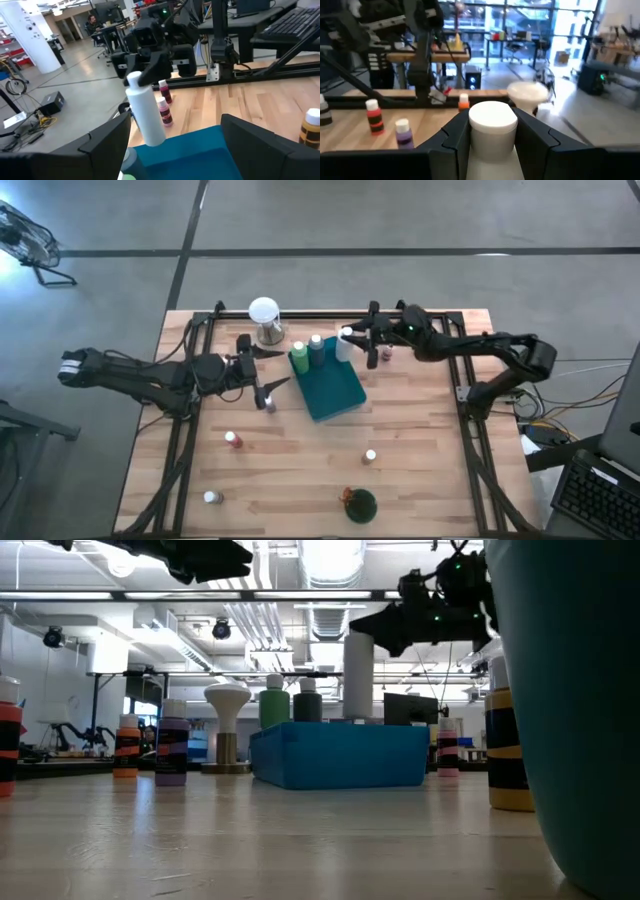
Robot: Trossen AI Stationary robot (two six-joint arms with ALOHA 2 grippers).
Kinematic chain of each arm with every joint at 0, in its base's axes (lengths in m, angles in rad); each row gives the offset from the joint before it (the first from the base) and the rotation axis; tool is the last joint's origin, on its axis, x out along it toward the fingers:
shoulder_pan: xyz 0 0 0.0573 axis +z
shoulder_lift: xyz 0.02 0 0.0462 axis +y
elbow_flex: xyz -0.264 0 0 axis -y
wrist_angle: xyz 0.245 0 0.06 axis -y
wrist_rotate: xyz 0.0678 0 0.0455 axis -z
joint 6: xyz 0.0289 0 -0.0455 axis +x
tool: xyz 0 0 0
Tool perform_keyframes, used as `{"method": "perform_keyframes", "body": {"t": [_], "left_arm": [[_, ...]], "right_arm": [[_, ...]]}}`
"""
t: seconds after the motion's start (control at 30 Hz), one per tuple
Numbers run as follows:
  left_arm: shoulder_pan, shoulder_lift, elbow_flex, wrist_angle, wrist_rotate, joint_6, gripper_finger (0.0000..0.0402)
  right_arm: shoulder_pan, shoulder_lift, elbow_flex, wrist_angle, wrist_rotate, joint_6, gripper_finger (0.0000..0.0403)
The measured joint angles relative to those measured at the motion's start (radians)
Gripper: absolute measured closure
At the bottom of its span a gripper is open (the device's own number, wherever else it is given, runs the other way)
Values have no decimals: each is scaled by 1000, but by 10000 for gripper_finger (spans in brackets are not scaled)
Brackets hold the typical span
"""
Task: Pick & Place Paint Supplies
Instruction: Put the white paint bottle into the blue bin
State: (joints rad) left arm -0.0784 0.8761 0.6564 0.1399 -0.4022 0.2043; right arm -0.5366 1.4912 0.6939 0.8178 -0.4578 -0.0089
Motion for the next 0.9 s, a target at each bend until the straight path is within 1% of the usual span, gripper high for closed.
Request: {"method": "perform_keyframes", "body": {"t": [0.13,0.27,0.37,0.57,0.9], "left_arm": [[0,-7,-5,1,-12,2,87],[0,-17,-4,2,-17,10,87],[0,-20,-2,2,-17,12,87],[0,-22,-2,2,-16,13,87],[0,-22,1,16,-16,29,87]], "right_arm": [[-30,74,61,30,-114,14,287],[-36,120,100,24,-130,9,287],[-49,156,109,24,-163,8,287],[-63,193,120,35,-171,9,287],[-62,203,141,36,-172,7,287]]}}
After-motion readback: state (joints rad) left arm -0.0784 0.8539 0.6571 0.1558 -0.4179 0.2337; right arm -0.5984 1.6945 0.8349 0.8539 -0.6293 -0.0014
